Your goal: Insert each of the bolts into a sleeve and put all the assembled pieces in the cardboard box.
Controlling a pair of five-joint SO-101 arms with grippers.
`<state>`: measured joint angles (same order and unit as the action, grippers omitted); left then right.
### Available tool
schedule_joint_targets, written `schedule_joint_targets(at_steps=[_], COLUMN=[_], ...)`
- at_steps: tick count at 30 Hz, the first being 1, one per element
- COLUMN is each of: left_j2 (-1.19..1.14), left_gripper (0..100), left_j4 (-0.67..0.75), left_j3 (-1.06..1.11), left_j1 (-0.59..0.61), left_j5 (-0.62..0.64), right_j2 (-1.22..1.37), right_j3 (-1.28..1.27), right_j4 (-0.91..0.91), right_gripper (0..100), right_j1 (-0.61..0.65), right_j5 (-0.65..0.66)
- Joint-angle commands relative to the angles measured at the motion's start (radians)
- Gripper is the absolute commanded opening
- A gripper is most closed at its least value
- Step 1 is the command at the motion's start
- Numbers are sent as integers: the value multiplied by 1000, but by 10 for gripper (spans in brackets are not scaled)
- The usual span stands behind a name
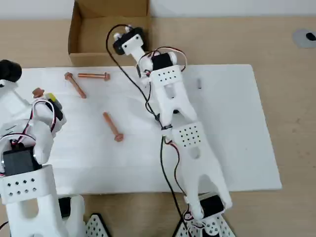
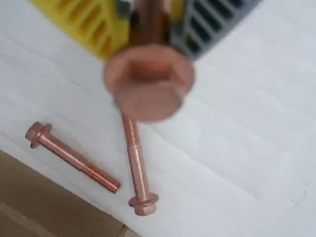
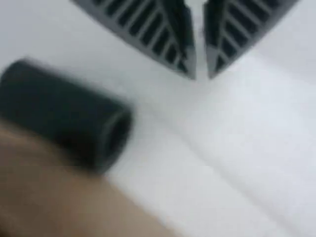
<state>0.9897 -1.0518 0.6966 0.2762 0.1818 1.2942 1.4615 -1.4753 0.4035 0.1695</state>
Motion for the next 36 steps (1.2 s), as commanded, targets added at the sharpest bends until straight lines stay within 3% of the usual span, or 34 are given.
schedule_joint_targets(at_steps=[1, 15, 19, 26, 36], left_j2=[18, 25, 25, 25, 25], left_gripper=[6, 6, 6, 6, 6], left_j4=[-6, -32, -34, -34, -34], left_j3=[-5, 23, 26, 26, 26], left_j1=[2, 2, 2, 2, 2], left_j5=[-2, 3, 3, 2, -3], right_j2=[-79, -375, -380, -251, -131], right_j3=[13, 44, 42, 42, 41], right_j4=[-57, -245, -204, -155, -8], right_gripper=[10, 10, 19, 274, 217], right_j1=[-8, -12, -25, -41, -41], right_j5=[8, -78, -69, -129, -147])
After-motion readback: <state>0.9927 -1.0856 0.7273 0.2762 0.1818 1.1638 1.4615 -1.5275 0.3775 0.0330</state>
